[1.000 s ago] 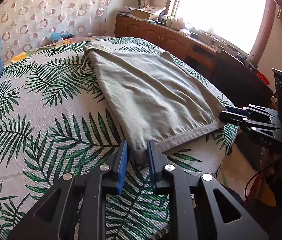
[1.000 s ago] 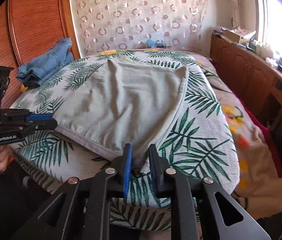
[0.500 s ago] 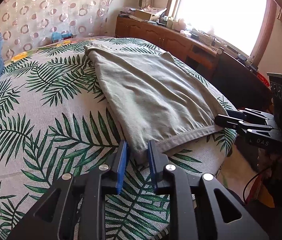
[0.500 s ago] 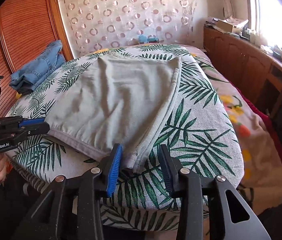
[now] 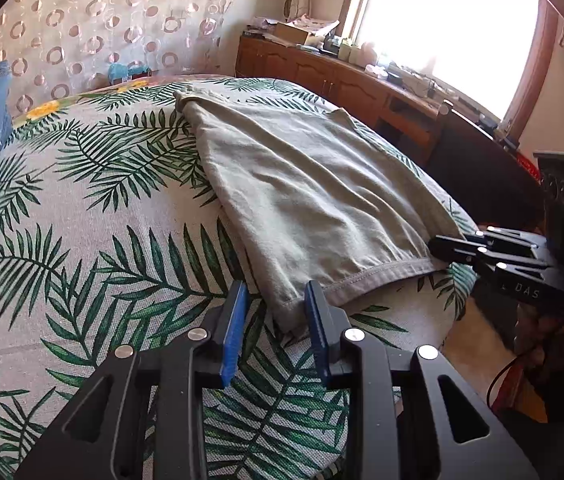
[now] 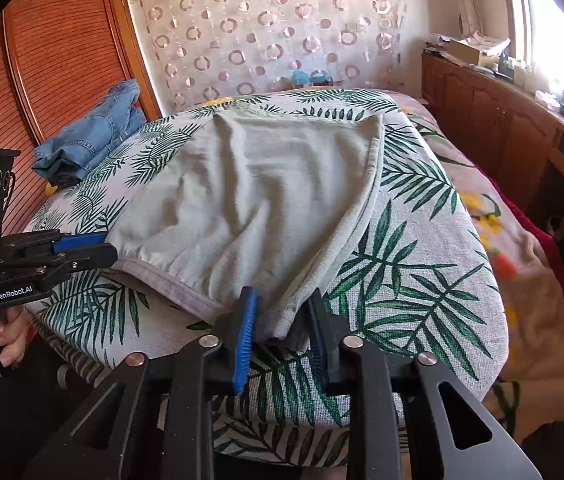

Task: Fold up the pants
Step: 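Lift the grey-green pants hem end high with both tools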

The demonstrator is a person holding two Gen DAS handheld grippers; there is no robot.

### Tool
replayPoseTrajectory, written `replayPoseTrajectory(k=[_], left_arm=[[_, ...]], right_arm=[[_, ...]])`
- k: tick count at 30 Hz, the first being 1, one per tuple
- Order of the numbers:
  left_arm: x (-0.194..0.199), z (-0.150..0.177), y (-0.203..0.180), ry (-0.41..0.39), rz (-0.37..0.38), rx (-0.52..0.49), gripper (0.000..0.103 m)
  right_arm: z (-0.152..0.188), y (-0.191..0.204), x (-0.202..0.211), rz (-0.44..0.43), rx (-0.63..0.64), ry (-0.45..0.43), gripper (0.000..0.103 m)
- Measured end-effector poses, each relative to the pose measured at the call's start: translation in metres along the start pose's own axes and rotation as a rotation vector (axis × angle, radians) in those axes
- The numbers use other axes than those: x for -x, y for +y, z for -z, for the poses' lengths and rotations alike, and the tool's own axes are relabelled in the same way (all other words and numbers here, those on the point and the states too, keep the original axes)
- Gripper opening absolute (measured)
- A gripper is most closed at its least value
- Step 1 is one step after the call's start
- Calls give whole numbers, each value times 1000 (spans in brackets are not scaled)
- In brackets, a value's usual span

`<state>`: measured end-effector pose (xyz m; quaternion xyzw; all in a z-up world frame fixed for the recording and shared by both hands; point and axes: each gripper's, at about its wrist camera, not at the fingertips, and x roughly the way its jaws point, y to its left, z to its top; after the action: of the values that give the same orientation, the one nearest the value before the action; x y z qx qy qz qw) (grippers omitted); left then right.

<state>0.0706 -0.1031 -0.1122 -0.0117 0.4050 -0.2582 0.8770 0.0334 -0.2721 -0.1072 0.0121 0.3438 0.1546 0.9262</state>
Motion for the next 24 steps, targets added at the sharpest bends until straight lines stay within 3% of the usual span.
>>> replayPoseTrajectory(k=[3, 6, 11, 24], left_arm=[[-1, 0, 0, 3, 29, 7, 21], [0, -1, -3, 2, 39, 7, 10], [15, -10, -8, -43, 44, -2, 8], [101, -70, -10, -291, 22, -53, 7]], right_arm=[[0, -1, -1, -20, -14, -5, 11], [0, -2, 0, -28, -26, -23, 10], [-3, -2, 9, -58, -37, -65, 10], [-57, 19, 66, -83, 64, -243, 10]])
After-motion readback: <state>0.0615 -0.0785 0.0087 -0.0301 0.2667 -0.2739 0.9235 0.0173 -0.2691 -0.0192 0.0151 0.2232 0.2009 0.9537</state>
